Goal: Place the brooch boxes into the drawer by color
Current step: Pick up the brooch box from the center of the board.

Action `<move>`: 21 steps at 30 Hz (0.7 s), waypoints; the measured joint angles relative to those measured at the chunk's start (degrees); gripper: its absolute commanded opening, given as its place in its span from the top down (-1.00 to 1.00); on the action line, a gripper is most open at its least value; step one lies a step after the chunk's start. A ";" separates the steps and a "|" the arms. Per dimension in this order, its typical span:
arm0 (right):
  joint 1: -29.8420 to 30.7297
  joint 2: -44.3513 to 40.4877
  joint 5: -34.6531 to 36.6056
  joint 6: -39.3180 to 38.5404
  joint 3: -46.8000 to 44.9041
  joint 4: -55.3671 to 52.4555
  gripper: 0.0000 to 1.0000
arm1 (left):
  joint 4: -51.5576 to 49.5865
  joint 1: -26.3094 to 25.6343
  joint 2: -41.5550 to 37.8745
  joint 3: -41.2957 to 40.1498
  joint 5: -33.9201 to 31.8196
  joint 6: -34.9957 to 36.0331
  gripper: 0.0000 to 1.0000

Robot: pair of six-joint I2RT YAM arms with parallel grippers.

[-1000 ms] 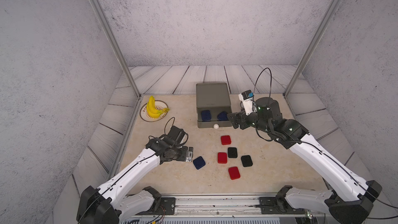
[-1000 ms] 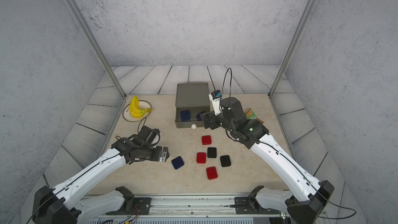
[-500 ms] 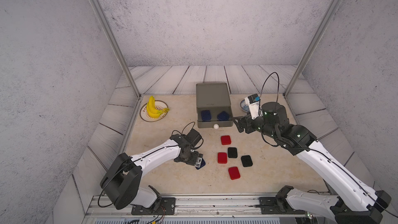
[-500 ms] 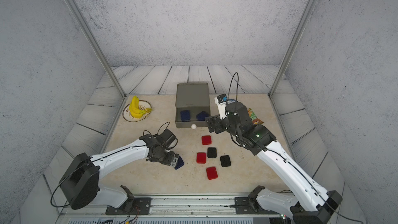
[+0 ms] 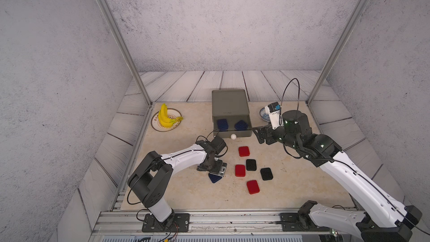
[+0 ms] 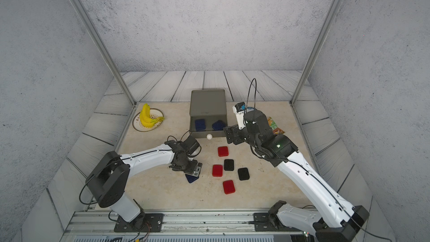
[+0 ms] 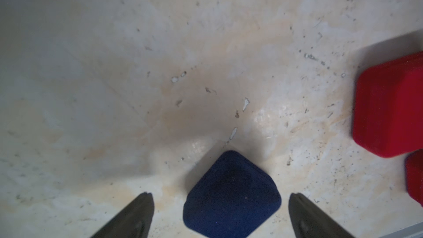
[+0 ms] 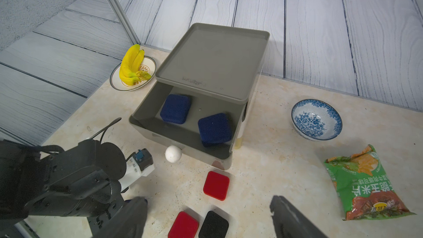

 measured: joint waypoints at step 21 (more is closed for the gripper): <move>-0.11 0.87 0.00 -0.15 -0.04 -0.15 -0.80 | -1.38 -0.63 3.28 0.46 0.61 0.20 -0.54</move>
